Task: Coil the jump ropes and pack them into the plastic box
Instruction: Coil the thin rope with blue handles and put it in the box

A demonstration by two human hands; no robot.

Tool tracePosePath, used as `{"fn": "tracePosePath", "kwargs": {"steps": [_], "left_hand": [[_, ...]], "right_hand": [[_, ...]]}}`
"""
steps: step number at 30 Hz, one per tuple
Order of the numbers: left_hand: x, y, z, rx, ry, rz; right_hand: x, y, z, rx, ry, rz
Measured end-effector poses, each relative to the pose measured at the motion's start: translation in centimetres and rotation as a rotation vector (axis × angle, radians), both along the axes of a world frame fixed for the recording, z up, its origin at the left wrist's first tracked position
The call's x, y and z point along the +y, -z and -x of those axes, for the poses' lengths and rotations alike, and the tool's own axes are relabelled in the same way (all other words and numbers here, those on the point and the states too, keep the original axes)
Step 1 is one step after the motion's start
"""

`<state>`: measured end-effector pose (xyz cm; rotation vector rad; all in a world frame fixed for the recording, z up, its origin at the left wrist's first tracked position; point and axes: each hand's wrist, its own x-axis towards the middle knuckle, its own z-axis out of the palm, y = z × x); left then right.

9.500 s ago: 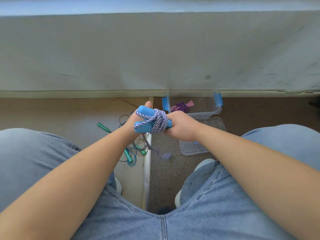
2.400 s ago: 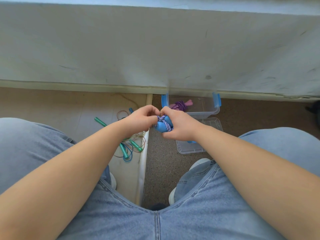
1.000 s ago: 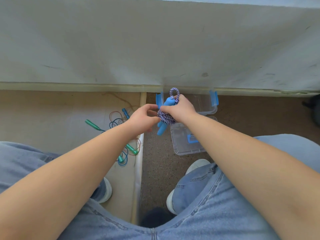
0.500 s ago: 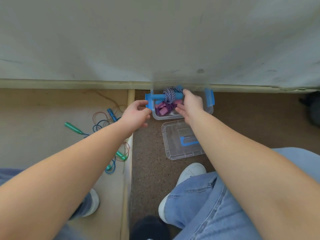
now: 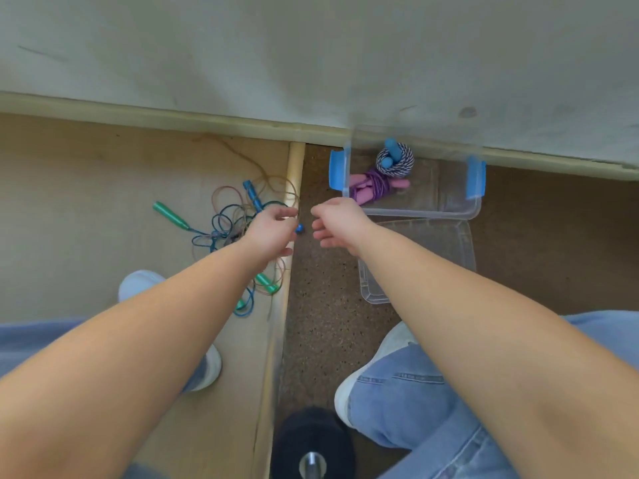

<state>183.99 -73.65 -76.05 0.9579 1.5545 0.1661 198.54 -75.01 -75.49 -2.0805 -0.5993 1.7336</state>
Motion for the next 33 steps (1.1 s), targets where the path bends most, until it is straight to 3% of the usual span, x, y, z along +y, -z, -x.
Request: {"fn": "tracePosePath", "kwargs": {"steps": [11, 16, 20, 23, 26, 30, 33], "left_hand": [[2.0, 6.0, 5.8, 0.152, -0.066, 0.022], [4.5, 8.3, 6.1, 0.249, 0.102, -0.12], [5.8, 10.6, 5.8, 0.316, 0.38, -0.348], [6.7, 12.1, 5.9, 0.367, 0.469, -0.37], [7.3, 12.3, 5.5, 0.493, 0.435, -0.26], [7.6, 12.7, 5.8, 0.535, 0.254, -0.016], [6.9, 13.2, 6.4, 0.586, 0.256, 0.069]], "right_hand": [[2.4, 7.8, 4.1, -0.372, -0.431, -0.046], [3.1, 10.3, 4.9, -0.516, -0.654, -0.165], [3.7, 12.6, 5.4, -0.725, -0.921, -0.232], [4.3, 13.6, 5.4, -0.771, -1.037, -0.229], [4.6, 13.9, 5.1, -0.752, -1.047, -0.238], [4.3, 13.5, 4.4, -0.675, -0.85, -0.194], [3.4, 13.2, 4.0, -0.691, -0.775, -0.168]]}}
